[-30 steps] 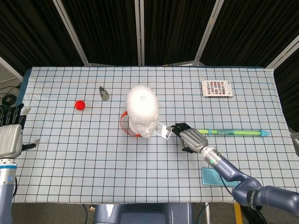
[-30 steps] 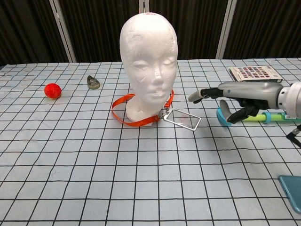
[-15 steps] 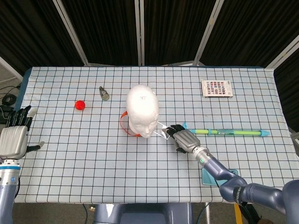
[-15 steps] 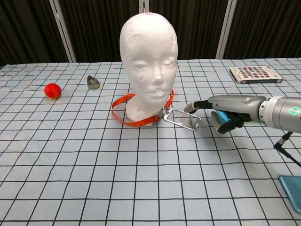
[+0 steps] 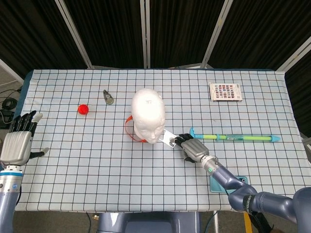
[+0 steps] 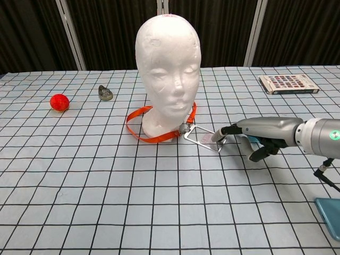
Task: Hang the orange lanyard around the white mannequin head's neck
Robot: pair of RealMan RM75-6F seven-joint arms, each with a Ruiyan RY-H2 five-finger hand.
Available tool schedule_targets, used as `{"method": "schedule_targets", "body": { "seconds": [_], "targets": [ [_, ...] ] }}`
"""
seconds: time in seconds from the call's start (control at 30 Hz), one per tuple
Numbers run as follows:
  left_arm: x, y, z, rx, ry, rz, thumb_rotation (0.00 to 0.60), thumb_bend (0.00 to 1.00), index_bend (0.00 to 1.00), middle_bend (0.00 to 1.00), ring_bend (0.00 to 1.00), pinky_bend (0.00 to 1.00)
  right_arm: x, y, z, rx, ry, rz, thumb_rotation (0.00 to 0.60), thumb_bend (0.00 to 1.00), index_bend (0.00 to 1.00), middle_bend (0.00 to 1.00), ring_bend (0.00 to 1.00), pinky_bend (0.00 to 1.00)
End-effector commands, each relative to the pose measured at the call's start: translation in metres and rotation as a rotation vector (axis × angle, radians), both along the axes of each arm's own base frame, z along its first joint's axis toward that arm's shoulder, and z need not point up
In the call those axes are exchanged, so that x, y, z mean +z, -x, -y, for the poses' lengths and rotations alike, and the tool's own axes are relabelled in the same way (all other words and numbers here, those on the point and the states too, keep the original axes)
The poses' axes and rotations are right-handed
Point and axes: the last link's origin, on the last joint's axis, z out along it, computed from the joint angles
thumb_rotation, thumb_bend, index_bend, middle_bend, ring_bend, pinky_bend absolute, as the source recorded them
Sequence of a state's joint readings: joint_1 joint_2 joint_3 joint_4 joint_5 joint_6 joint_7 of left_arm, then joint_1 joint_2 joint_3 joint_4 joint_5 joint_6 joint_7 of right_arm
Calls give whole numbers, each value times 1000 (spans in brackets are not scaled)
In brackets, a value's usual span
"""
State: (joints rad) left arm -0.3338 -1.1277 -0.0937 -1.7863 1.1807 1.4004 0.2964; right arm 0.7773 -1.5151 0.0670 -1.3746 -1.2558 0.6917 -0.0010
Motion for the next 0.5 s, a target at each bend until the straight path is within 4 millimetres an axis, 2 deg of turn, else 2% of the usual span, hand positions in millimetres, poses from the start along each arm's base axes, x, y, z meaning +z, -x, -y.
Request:
{"method": "schedule_targets", "body": {
  "seconds": [0.03,0.5],
  "targets": [
    [0,0,0,1,1,-1,600,0,0,0,0,0,1,0,-5,8,-17,-1,600,1000,216,190,82,114],
    [-3,-1,0,-2,10,-2,600,0,0,0,0,0,9,-9,-45,78,-158,-2,600,1000,244,216,96,146]
  ]
}}
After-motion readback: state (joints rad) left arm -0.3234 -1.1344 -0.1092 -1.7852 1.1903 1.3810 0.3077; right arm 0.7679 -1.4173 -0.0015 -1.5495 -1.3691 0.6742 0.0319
